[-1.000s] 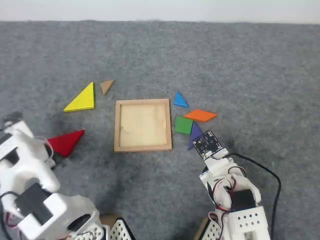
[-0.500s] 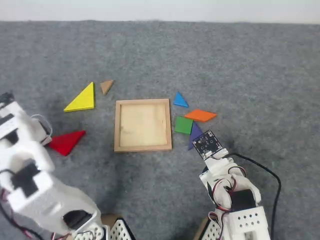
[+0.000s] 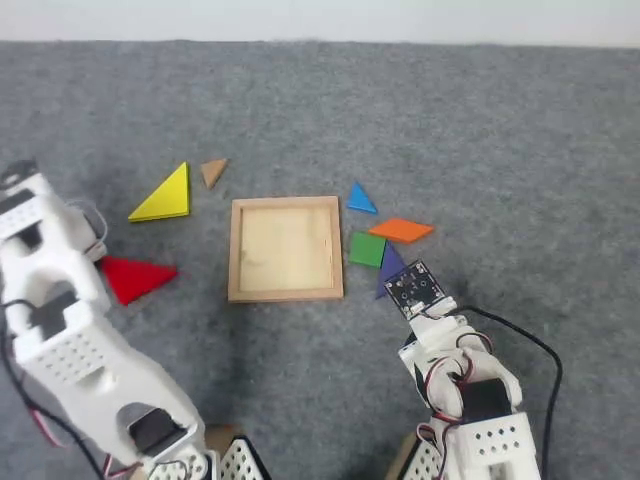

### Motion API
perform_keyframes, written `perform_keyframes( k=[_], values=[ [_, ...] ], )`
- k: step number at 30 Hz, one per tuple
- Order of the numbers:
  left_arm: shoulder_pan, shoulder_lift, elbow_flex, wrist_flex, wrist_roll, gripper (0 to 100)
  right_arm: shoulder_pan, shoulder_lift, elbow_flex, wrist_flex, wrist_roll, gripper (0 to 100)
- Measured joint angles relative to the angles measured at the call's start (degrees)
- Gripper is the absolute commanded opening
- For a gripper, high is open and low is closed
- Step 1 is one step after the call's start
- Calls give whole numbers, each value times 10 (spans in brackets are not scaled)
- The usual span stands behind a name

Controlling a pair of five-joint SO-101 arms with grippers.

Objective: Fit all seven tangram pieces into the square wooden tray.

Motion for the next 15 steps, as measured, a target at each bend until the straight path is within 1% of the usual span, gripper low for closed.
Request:
perform_keyframes(
  k=[5,12,15],
  values=[
    [50,5,-27,10,-1,43,0,0,0,0,0,6],
    [117,5,-33,11,-2,49,0,0,0,0,0,6],
    [123,5,-34,17,-2,95,0,0,0,0,0,6]
  ],
)
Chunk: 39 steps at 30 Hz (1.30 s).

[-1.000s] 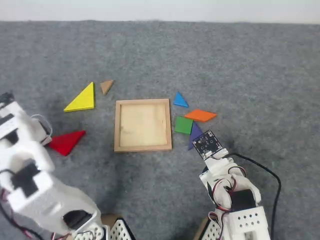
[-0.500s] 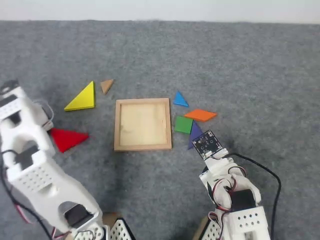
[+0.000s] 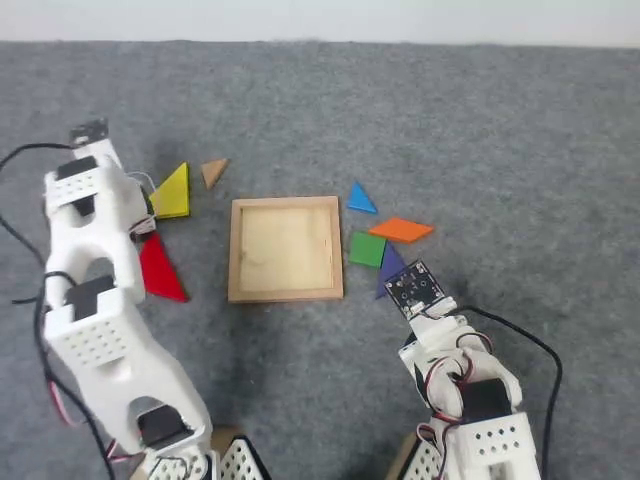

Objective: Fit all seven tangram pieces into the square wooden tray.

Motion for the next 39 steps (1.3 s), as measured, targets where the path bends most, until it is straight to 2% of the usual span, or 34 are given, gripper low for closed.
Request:
perform_keyframes(
  k=[4,9,13,17,23,30,39],
  values=[
    [0,0,-37,62,-1,158,0,0,0,0,0,6],
    [-32,0,-122,196,-1,174,0,0,0,0,0,6],
    [-64,0,-144,239,-3,193,0,0,0,0,0,6],
    [-61,4,-113,240,-44,193,0,0,0,0,0,6],
    [-62,4,-42,203,-54,193,0,0,0,0,0,6],
    [-64,4,-40,200,-80,245,0,0,0,0,0,6],
    [-66,4,-34,191,-116,249,0,0,0,0,0,6]
  ],
)
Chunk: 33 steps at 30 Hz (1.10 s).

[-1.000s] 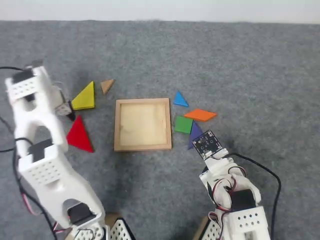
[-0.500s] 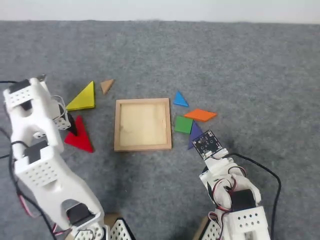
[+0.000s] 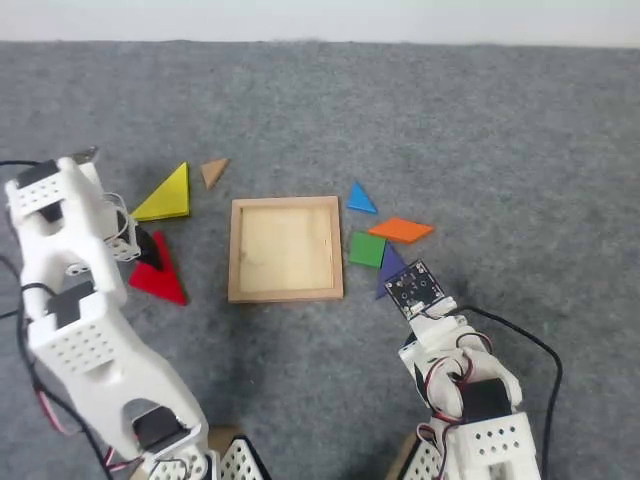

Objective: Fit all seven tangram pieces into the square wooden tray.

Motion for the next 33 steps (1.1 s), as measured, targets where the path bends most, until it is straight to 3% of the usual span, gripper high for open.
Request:
perform_keyframes(
  k=[7,12,16,20,33],
  values=[
    [-1,-101,140,-60,-2,250,0,0,0,0,0,6],
    [-29,-278,312,-185,26,250,0,0,0,0,0,6],
    [-34,-337,393,-262,40,250,0,0,0,0,0,6],
    [-33,-338,409,-302,61,258,0,0,0,0,0,6],
    [16,-288,409,-311,85,302,0,0,0,0,0,6]
  ],
)
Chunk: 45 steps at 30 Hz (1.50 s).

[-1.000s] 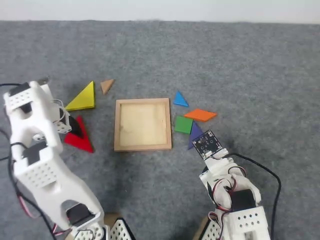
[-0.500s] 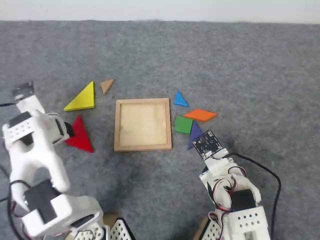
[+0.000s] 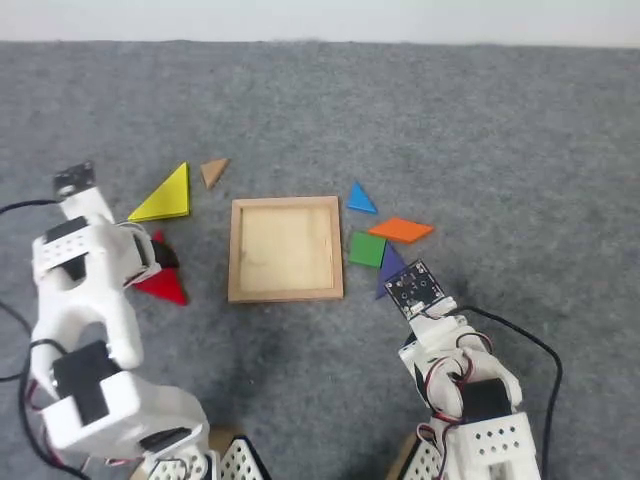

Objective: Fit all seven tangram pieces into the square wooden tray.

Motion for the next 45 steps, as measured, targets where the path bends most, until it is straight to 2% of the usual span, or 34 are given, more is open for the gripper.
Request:
perform_keyframes(
  k=[8,17,39,45],
  values=[
    [-9,28,-11,-1,4,302,0,0,0,0,0,6],
    [-7,115,-97,39,4,300,0,0,0,0,0,6],
    [-9,124,-107,62,4,296,0,0,0,0,0,6],
    [-9,124,-108,76,-11,251,0,0,0,0,0,6]
  ],
)
